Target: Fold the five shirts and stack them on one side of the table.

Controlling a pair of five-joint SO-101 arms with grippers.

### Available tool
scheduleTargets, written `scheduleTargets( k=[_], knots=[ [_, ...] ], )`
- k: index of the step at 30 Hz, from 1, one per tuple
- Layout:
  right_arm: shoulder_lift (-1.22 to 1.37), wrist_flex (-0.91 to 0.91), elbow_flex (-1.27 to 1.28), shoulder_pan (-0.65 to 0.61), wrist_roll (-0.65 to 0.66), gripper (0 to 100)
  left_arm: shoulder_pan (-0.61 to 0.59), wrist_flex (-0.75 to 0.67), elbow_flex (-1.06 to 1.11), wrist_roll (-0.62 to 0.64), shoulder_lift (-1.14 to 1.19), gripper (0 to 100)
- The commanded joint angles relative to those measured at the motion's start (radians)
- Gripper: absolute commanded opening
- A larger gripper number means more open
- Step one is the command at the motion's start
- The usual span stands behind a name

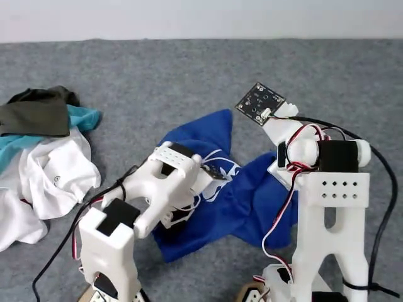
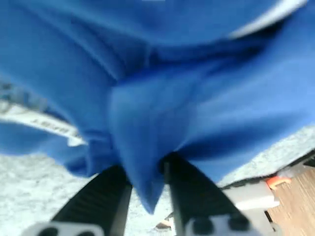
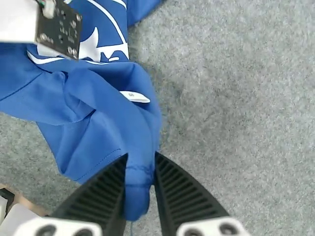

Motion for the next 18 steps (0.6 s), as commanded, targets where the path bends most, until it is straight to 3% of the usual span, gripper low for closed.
scheduleTargets(
  k=[1, 11, 18],
  knots=[
    [-0.03, -0.021, -0.011, 0.018, -0.011, 0.9, 0.046, 0.023, -0.05, 0.002, 0.0, 3],
    [-0.031, -0.097, -0.068, 0.186, -0.005, 0.9, -0.104, 0.032, -0.071, -0.006, -0.384, 1],
    [-0.031, -0.087, -0.167, 0.226, -0.011, 0.9, -0.216, 0.104, -0.076, -0.121, -0.658, 1]
  ],
)
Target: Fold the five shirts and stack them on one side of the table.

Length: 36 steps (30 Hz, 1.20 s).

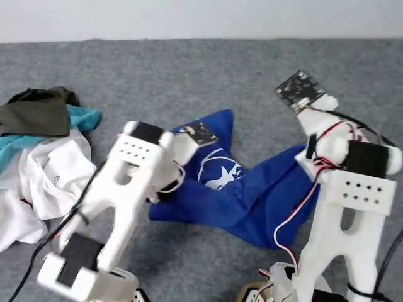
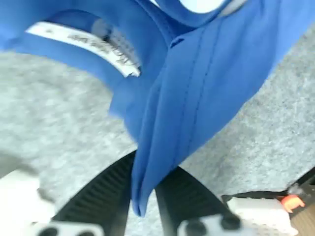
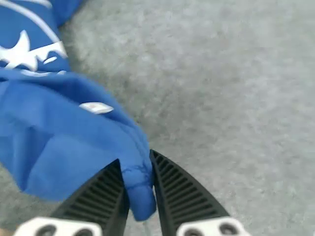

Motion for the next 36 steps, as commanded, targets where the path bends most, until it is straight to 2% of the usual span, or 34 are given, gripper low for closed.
scheduleTargets(
  k=[1, 7, 14, 24, 30, 36],
  knots=[
    [-0.031, -0.004, -0.121, 0.016, -0.011, 0.9, -0.071, 0.031, -0.061, -0.055, -0.196, 1],
    [-0.09, -0.024, -0.239, 0.002, -0.011, 0.9, -0.212, 0.008, -0.269, -0.068, -0.433, 1],
    [-0.217, -0.174, -0.295, -0.039, -0.006, 0.9, -0.318, -0.198, -0.565, -0.063, -0.494, 1],
    [-0.387, -0.447, -0.298, -0.073, 0.003, 0.9, -0.318, -0.48, -0.921, -0.097, -0.493, 2],
    [-0.438, -0.562, -0.298, -0.073, 0.103, 0.9, -0.318, -0.505, -1.047, -0.221, -0.496, 2],
    [-0.496, -0.516, -0.298, -0.073, 0.133, 0.9, -0.324, -0.494, -1.147, -0.281, -0.496, 2]
  ],
)
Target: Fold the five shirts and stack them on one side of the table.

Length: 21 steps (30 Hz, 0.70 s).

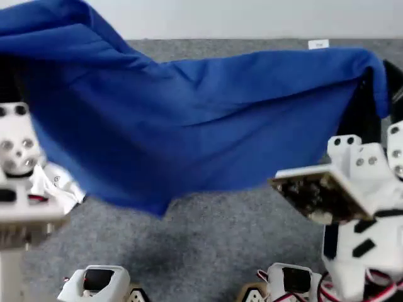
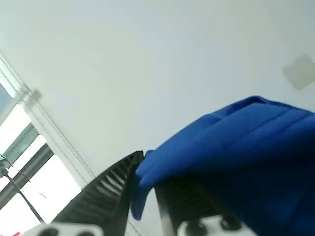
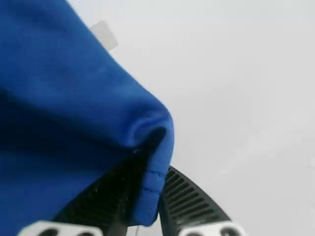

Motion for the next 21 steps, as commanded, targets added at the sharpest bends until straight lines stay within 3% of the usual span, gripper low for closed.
scheduleTargets(
  k=[1, 13, 21],
  knots=[
    [-0.033, 0.044, -0.052, -0.001, 0.015, 0.9, -0.005, -0.011, -0.077, -0.038, -0.002, 2],
    [-0.182, 0.328, -0.049, -0.001, 0.014, 0.9, -0.005, 0.391, -0.332, -0.048, -0.002, 2],
    [-0.177, 0.421, 0.083, -0.002, 0.009, 0.9, 0.002, 0.44, -0.193, -0.043, 0.008, 2]
  ],
)
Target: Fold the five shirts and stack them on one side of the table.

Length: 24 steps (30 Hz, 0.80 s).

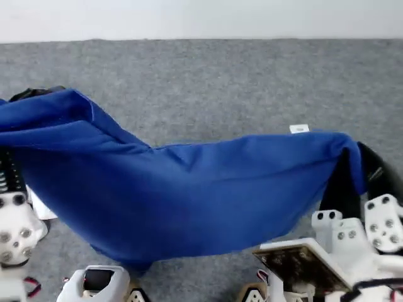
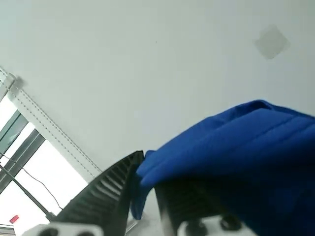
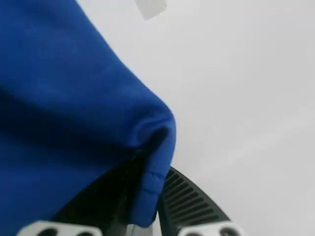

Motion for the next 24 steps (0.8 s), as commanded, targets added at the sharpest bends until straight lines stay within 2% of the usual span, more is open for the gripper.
scheduleTargets(
  k=[1, 4, 7, 16, 19, 21, 24],
  knots=[
    [0.012, -0.008, 0.109, -0.001, 0.002, 0.9, 0.002, -0.012, 0.134, -0.006, 0.011, 2],
    [0.007, -0.102, 0.275, -0.002, 0.002, 0.9, 0.003, -0.061, 0.298, -0.006, 0.011, 2],
    [0.01, -0.243, 0.446, -0.005, 0.002, 0.9, 0.003, -0.17, 0.516, -0.006, 0.011, 2],
    [0.019, -0.901, 1.013, -0.007, 0.009, 0.9, 0.003, -0.793, 1.168, -0.009, 0.012, 2],
    [0.074, -1.087, 1.135, -0.007, 0.055, 1.0, 0.003, -1.002, 1.354, -0.011, 0.014, 2],
    [0.142, -1.204, 1.177, -0.007, 0.072, 1.0, 0.003, -1.123, 1.449, -0.032, 0.035, 2],
    [0.285, -1.369, 1.185, -0.007, 0.075, 1.0, 0.002, -1.227, 1.486, -0.072, 0.117, 2]
  ],
)
